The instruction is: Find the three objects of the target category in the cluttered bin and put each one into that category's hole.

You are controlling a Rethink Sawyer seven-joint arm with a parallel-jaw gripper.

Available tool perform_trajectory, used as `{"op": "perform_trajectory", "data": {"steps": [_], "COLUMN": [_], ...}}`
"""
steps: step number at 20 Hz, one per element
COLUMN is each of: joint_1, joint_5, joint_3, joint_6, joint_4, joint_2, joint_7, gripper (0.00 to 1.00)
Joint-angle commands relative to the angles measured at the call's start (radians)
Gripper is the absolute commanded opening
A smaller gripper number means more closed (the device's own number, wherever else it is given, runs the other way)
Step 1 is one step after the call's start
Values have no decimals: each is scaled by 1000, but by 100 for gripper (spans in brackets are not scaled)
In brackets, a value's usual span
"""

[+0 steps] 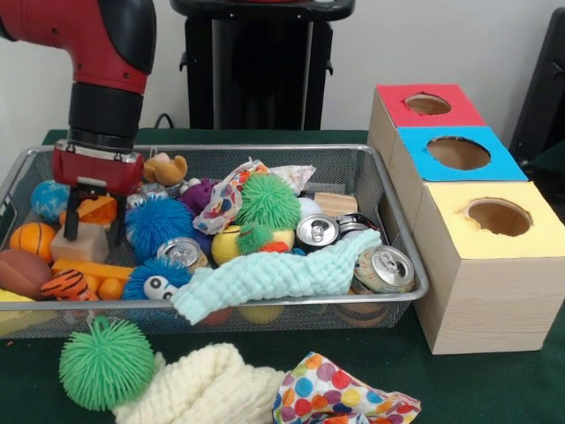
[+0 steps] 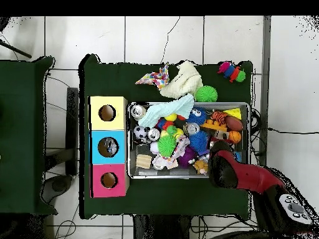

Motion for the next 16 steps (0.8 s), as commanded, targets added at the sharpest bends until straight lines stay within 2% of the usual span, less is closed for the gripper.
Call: {"op": "perform_trajectory", "data": {"steps": [1, 7, 12, 16], "joint_1": [-67, -122, -223, -262], "joint_5": [-120, -217, -318, -368], "joint_3": [232, 319, 470, 527], "joint_6": [176, 125, 172, 197], "joint_4": [-109, -128, -142, -158], "joint_2": [66, 114, 168, 203], "joint_7": [-77, -50, -98, -113], "gripper": [100, 100, 100, 100]}}
